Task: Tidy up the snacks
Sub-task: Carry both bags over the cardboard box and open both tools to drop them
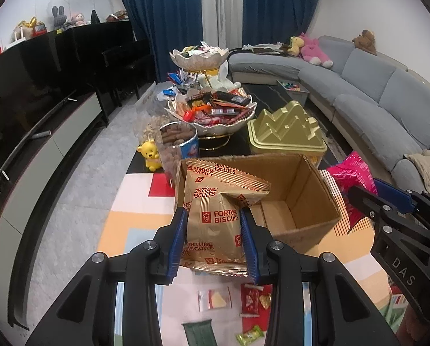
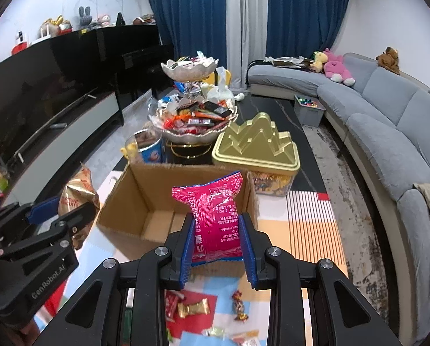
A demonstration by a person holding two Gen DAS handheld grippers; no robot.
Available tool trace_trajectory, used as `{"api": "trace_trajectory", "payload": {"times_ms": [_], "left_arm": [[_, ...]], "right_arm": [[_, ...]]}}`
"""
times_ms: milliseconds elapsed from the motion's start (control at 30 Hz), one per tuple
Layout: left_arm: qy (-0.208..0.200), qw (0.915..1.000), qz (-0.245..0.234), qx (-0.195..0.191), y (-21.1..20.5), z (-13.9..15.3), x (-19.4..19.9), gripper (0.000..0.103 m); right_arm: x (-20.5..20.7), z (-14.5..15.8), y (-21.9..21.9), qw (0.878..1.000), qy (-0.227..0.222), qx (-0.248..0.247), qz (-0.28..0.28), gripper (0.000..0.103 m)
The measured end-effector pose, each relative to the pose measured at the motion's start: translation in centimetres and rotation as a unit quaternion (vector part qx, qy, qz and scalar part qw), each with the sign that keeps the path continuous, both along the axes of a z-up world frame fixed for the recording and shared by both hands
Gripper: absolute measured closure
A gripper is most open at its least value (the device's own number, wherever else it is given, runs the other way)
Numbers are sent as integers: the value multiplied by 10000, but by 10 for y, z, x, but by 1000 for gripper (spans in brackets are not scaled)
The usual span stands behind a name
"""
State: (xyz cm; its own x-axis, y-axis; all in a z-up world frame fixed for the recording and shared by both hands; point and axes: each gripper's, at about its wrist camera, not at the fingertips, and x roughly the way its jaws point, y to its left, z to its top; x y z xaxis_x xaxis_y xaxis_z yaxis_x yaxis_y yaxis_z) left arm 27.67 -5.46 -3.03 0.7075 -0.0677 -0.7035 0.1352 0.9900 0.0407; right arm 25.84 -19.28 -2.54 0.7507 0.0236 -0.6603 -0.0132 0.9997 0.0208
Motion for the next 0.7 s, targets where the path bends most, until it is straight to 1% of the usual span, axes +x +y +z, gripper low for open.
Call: {"api": "trace_trajectory", "payload": {"times_ms": [200, 500, 700], "left_arm": [[-34, 9999, 89, 35, -1, -2, 16, 66], [30, 9996, 278, 30, 6, -11, 37, 66], [46, 9997, 230, 61, 4, -18, 50, 66]], "right_arm": [[18, 3, 2, 10000, -53, -20, -57, 72], [36, -9, 7, 9998, -14, -179, -99, 72], [50, -16, 8, 9996, 25, -270, -119, 72]]}}
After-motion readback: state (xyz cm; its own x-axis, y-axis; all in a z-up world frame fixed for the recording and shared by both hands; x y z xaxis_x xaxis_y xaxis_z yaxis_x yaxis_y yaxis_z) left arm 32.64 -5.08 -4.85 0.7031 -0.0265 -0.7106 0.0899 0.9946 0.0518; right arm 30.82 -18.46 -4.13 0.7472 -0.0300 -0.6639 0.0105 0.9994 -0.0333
